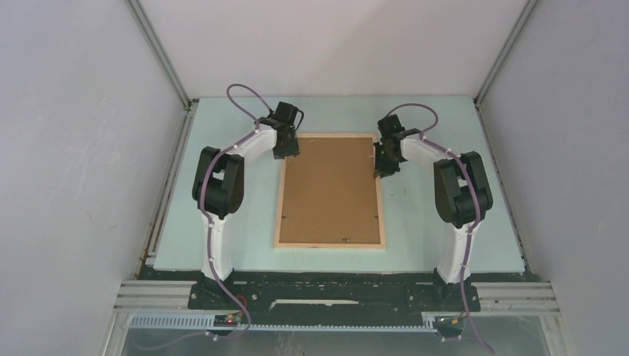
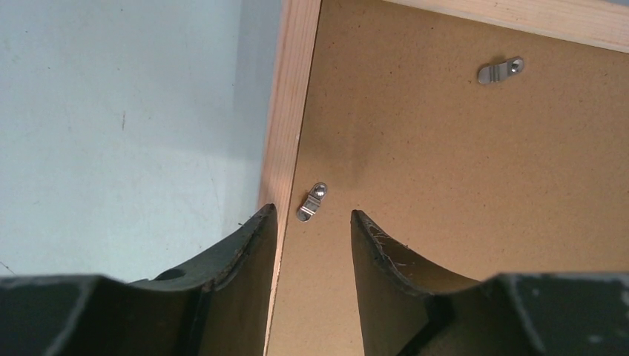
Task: Put the photo into the frame
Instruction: Install the photo frame at the center of the board.
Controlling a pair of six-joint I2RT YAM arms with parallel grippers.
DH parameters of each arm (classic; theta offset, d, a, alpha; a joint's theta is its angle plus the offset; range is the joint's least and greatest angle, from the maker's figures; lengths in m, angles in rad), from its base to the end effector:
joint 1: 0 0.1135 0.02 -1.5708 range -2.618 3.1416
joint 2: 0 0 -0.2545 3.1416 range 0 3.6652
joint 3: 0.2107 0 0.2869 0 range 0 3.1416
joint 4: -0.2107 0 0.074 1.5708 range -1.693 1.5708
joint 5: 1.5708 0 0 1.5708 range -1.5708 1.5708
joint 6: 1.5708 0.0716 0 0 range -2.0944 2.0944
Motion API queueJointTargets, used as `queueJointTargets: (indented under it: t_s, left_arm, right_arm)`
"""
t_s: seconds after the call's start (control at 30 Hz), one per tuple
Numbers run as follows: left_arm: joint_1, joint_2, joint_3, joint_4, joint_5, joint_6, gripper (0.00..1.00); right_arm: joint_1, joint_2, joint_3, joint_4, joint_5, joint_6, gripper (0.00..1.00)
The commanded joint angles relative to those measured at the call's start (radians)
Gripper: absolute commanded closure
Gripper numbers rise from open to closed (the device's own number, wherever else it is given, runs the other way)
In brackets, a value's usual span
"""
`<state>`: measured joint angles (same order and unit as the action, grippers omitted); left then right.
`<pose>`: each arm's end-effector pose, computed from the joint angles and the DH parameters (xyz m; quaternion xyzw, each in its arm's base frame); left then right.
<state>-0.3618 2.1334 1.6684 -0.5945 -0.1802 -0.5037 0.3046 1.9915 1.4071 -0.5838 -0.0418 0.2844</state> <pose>0.4760 -0.1664 0.1306 -0.0910 0.9595 -0.0266 0.2651 0.4265 0.1372 0.1072 -0.0141 0.9795 0.0776 0.1854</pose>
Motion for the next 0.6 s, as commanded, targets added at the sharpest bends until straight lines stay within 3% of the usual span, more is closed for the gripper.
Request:
queueJointTargets:
  t_s: [0.0,0.23,0.57]
  left_arm:
    - [-0.001,0.023,0.047,-0.044,-0.035,0.021,0.53]
    - [0.001,-0.034,-0.032,-0.014,-0.079,0.031,0.44]
    - [0.006,-0.004,-0.036,-0.004,-0.050,0.032,0.50]
  right_arm:
    - [0.021,-0.028,0.004,-0.022,-0.015,-0.024,0.96]
    - [0.023,-0.029,0.006,-0.020,-0.019,-0.022,0.96]
    - [0.024,-0.028,0.007,-0.027,-0.016,-0.024,0.96]
